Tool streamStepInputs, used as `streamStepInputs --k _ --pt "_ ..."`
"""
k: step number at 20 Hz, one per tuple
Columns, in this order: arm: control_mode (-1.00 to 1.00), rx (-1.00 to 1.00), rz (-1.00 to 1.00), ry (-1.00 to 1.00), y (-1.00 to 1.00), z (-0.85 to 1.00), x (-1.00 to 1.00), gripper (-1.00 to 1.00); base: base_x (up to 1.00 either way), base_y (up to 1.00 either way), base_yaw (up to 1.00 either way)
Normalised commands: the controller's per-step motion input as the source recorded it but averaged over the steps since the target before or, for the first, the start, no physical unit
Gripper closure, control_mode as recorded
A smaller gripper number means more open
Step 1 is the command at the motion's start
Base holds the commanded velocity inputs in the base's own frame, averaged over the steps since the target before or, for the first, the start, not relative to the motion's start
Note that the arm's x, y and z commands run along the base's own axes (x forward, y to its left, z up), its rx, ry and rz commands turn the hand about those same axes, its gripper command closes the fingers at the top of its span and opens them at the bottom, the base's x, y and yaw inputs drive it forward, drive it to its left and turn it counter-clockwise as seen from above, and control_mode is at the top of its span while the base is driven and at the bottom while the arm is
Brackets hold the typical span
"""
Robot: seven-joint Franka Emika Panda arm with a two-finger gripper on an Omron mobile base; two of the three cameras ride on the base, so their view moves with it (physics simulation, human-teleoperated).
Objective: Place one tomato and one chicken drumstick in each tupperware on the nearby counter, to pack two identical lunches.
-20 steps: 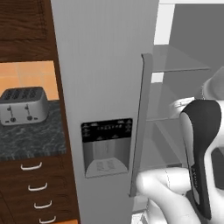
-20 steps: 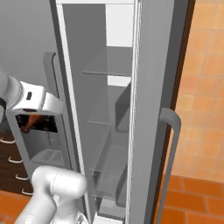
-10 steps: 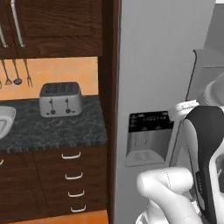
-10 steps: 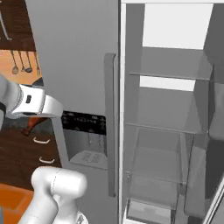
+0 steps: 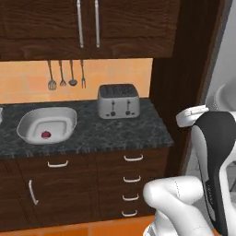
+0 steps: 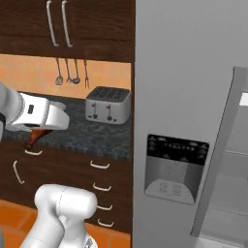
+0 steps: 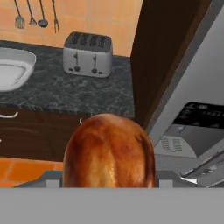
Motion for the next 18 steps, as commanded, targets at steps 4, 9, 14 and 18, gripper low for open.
streamStepInputs --k 4,9,14,18 --pt "1.00 0.00 0.00 0.00 0.00 0.00 0.00 1.00 0.11 1.00 0.00" --pt "1.00 0.00 0.00 0.00 0.00 0.00 0.00 1.00 0.33 1.00 0.00" --pt "1.00 0.00 0.00 0.00 0.00 0.00 0.00 1.00 0.71 0.88 -0.05" --pt "1.00 0.00 0.00 0.00 0.00 0.00 0.00 1.00 0.69 0.61 -0.03"
